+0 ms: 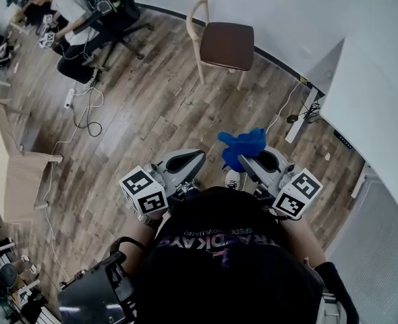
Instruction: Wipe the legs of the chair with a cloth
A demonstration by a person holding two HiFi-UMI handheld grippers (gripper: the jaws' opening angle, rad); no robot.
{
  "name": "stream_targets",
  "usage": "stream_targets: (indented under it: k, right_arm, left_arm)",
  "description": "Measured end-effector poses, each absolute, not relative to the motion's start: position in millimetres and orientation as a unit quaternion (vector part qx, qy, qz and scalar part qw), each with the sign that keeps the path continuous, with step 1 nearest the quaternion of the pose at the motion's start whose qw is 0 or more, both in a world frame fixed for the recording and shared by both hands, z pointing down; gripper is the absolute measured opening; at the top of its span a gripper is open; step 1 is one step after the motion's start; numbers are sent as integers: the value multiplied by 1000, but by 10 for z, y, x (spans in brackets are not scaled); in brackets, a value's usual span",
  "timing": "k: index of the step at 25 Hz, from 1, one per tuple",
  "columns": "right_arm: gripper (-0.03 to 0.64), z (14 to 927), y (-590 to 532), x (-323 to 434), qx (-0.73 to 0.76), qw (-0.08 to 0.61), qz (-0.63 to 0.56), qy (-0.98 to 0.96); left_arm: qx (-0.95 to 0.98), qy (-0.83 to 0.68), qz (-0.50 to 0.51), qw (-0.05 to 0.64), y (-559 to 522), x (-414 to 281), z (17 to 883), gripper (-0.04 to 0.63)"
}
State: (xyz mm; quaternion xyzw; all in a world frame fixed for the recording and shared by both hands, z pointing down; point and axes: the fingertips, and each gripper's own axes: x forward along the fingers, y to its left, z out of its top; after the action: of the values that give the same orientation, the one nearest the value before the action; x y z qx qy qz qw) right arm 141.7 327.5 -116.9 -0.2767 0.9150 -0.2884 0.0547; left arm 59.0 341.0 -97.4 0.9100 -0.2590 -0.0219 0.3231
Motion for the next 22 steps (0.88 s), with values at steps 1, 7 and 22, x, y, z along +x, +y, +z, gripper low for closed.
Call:
stream_targets:
  k: [1, 7, 22]
  right_arm:
    - [87, -1129, 3234, 1489, -278, 56, -289, 914]
    - [87, -990, 3128, 1771, -269, 51, -303, 913]
    - [87, -875, 2825, 2016, -233, 46, -316, 919]
  left_arm:
    - [909, -261, -22, 324, 3377, 645, -929, 5]
    - [902, -266, -22, 338, 3305, 963, -799, 5]
    - [884, -320, -27, 340, 3194, 1108, -748, 5]
